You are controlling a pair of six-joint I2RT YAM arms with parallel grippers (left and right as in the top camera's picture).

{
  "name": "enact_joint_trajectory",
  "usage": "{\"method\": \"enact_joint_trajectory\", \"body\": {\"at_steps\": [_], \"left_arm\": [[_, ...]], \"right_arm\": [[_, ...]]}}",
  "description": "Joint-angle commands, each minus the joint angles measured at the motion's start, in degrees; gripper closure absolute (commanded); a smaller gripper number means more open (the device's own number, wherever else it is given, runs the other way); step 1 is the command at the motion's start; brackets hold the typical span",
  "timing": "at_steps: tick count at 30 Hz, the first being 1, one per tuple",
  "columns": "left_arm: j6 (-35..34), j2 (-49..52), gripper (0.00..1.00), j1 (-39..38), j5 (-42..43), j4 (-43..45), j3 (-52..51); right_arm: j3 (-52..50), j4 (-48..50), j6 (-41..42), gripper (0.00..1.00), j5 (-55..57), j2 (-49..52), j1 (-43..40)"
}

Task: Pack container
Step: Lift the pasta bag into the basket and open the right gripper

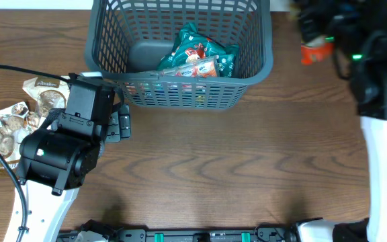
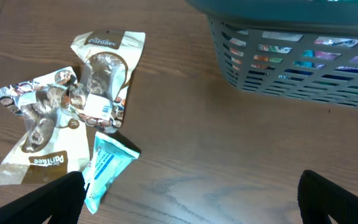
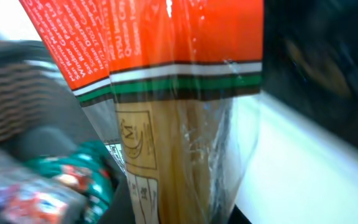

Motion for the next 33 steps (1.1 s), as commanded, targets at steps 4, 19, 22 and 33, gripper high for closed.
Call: {"method": "enact_joint_trajectory", "body": {"at_steps": [4,19,22,33], "left_arm": [[-1.25,-0.85,0.01,-0.07,-0.70,-0.13,0.72],[-1.20,-1.01,0.01,-0.07,-0.70,-0.15,0.72],[-1.20,-1.01,0.01,-0.07,-0.70,-0.20,0.72],[-1.20,-0.98,0.01,-0.07,-0.70,-0.20,0.72]], "right_arm": [[3.58,8.63,-13.09,0.99,-1.88,5.88,11.34],[3.78,5.57,-13.31,0.99,-3.13,27.93,17.29],[3.78,3.65,-13.27,0.99,-3.13,30.60,17.22],[3.80,-0.22,-10.29,0.18,-3.13,32.06,17.16]]}}
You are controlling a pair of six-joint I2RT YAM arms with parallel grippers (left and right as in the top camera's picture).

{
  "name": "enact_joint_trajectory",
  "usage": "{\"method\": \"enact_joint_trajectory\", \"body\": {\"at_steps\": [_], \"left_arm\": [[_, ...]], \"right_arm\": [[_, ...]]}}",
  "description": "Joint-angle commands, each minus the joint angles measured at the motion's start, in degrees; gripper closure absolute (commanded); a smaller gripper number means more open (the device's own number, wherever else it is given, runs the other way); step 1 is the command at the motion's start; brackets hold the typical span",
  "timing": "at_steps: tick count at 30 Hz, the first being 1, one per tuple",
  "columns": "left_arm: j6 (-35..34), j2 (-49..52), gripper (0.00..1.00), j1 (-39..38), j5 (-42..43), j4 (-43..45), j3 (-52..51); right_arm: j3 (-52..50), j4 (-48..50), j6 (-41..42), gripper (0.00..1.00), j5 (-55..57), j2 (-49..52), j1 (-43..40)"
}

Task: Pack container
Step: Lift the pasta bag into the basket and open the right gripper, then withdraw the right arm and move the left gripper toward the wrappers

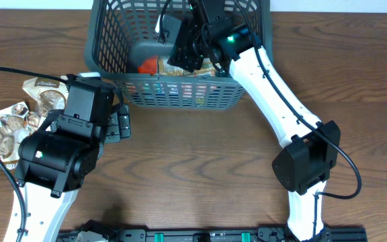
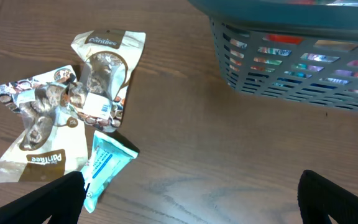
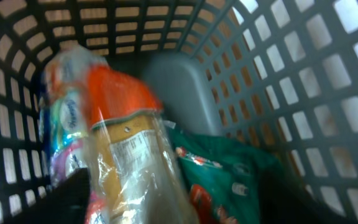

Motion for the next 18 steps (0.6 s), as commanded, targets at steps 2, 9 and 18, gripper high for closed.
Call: {"method": "enact_joint_trajectory", "body": {"at_steps": [2,9,18], "left_arm": [[-0.33,-0.57,0.01,-0.07,-0.70,-0.20,0.72],[-0.31,-0.59,0.01,-0.07,-0.72,-0.20,0.72],[-0.85,-2.75,0.01,0.26,-3.34,-2.43,1.73]], "right_arm": [[1.64,0.70,1.46,0.18,-1.09,-2.51,0.11],[9.97,1.57,6.29,0.13,-1.05,-8.50,-1.88],[19.15,-6.23,35.71,0.01,6.75,-19.61,-18.88]]}}
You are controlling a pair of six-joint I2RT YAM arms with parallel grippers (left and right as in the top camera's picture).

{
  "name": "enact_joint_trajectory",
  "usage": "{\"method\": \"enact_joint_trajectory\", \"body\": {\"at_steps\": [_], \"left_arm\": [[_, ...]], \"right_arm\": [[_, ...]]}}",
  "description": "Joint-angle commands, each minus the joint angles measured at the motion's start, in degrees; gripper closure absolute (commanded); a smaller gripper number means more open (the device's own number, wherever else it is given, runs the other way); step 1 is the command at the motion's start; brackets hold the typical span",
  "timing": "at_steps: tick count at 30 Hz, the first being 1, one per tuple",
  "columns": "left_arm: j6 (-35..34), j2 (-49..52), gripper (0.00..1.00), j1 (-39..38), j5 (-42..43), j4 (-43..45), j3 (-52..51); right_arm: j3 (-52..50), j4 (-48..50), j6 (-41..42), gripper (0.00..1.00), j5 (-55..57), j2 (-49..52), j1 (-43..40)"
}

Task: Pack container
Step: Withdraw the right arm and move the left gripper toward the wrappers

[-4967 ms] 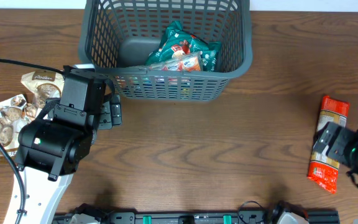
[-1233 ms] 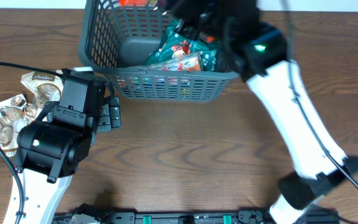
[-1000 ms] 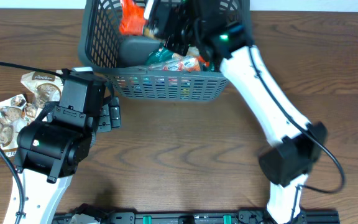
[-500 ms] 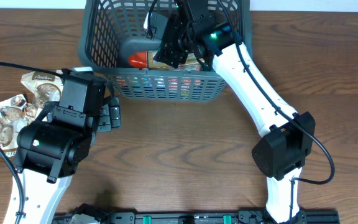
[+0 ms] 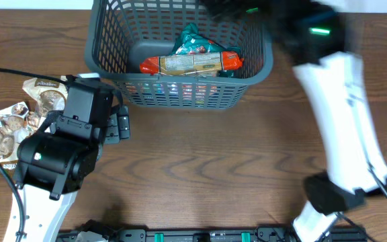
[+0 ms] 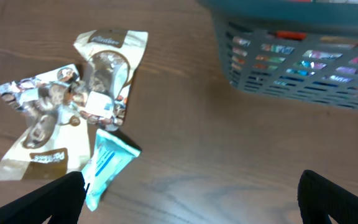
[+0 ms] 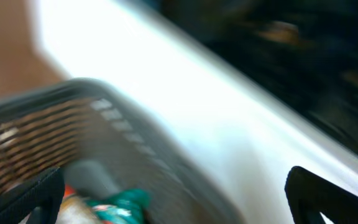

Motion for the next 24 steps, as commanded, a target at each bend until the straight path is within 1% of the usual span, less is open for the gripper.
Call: {"method": "enact_joint_trajectory", "body": {"at_steps": [1,2,4,6,8,10,13,14,16,18,21,24], "left_arm": [[-2.29,-2.25,0.01,0.94,-4.48,-3.58,2.97],[-3.41,-2.29,0.01,1.99,-5.55,-5.97,4.52],[-3.50,-2.14,0.01,5.14,-5.86,-10.67,8.11],[-3.48,-1.84,0.01,9.38,-5.84,-15.34,11.61],[-3.43,-1.84,0.01,13.68,-5.84,-19.76,13.75],[-2.71,-2.29,0.01,17.31,-5.81,-23.32,14.12],[-0.66,-2.95,0.01,20.35,-4.85,-28.59,14.10],[-0.13,-3.45,0.01,20.44,-2.93,-28.96,14.10],[4.11,-5.38,0.01,20.44,1.11,-28.96,13.60],[10.08,-7.93,0.02,20.41,7.65,-28.96,12.22],[14.10,-12.39,0.02,20.41,13.14,-28.96,9.46],[15.06,-16.44,0.02,20.41,12.92,-28.96,6.54]], "right_arm": [[0.94,-5.73,17.51,0.01,5.60,-4.35,-8.70],[0.92,-8.92,18.82,0.01,5.57,-5.05,-11.63],[0.92,-14.80,19.30,0.01,5.55,-5.33,-16.52],[0.55,-19.54,19.23,0.01,5.57,-4.92,-20.33],[-0.48,-22.32,19.23,0.01,5.57,-4.11,-22.84],[-2.01,-23.04,19.19,0.01,5.57,-3.23,-24.33],[-4.92,-22.32,18.93,0.01,5.60,-1.88,-25.14],[-5.77,-21.97,18.71,0.01,5.60,-1.53,-25.20],[-7.43,-21.46,17.94,0.01,5.57,-0.39,-25.22],[-8.90,-20.79,17.92,0.01,5.57,0.70,-25.22],[-11.37,-19.50,16.39,0.01,5.64,1.86,-25.22],[-14.16,-17.51,14.69,0.01,5.77,2.19,-25.24]]}}
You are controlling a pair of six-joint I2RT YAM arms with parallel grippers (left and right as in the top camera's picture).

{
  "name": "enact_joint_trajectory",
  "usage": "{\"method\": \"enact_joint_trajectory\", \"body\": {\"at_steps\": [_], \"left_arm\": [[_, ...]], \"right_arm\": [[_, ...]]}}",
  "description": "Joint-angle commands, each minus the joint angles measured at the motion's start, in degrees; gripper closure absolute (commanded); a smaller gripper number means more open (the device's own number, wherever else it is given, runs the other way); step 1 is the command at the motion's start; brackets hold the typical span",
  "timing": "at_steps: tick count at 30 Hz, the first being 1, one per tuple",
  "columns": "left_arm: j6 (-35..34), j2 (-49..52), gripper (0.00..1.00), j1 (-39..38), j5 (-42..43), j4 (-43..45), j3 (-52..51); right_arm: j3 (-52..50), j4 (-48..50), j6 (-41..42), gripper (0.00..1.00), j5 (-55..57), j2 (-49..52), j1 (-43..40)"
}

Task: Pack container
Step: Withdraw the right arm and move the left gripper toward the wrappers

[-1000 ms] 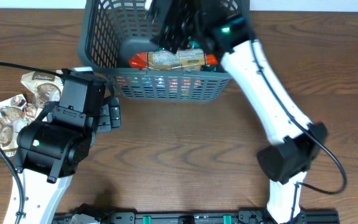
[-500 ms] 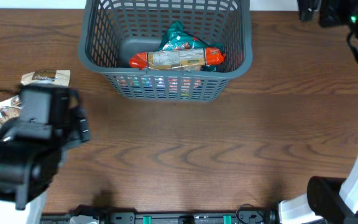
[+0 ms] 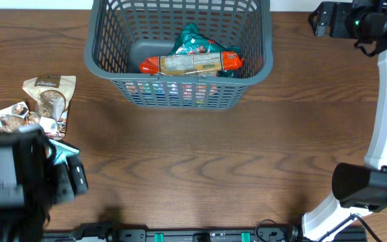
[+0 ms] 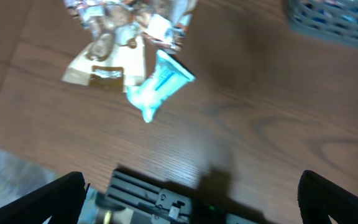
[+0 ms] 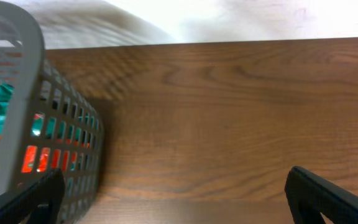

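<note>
The grey basket (image 3: 180, 87) stands at the table's far centre. In it an orange-ended pasta packet (image 3: 190, 64) lies across teal packets (image 3: 197, 40). Two brown snack bags (image 3: 46, 97) and a teal packet (image 4: 160, 84) lie at the table's left. My left gripper (image 4: 191, 190) is open near the front left edge, on the near side of the teal packet, with nothing in it. The view is blurred. My right gripper (image 5: 173, 186) is open and empty over bare wood to the right of the basket (image 5: 30, 124).
A black rail (image 4: 166, 199) runs along the table's front edge under my left gripper. The white right arm stands along the right side. Wood shows between the basket and the front edge.
My left arm has moved from beside the basket's front-left corner to the front left edge, near the teal packet. My right gripper now sits steady to the right of the basket, still open.
My right gripper held the pasta packet at the far right of the table. Then it was inside the basket with the packet. Then the packet lay in the basket and the gripper was open and away. My left arm stayed by the basket until now.
</note>
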Motion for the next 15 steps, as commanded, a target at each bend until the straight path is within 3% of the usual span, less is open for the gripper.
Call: {"method": "enact_joint_trajectory", "body": {"at_steps": [1,5,10,15], "left_arm": [[4.57,-4.04,0.02,0.39,4.35,-4.48,-2.47],[4.07,-7.21,0.01,0.39,4.00,-4.48,-4.68],[3.41,-10.10,0.01,0.42,-11.67,-3.50,-5.64],[6.60,-7.13,0.02,0.39,-12.07,0.76,-5.66]], "right_arm": [[-2.75,1.79,-2.71,0.01,0.37,0.57,-0.20],[-5.66,4.50,-4.17,0.01,0.37,0.57,-0.17],[-7.58,5.51,-5.86,0.01,0.37,0.57,-0.17],[-9.18,7.17,-6.32,0.01,0.37,0.57,-0.17]]}}
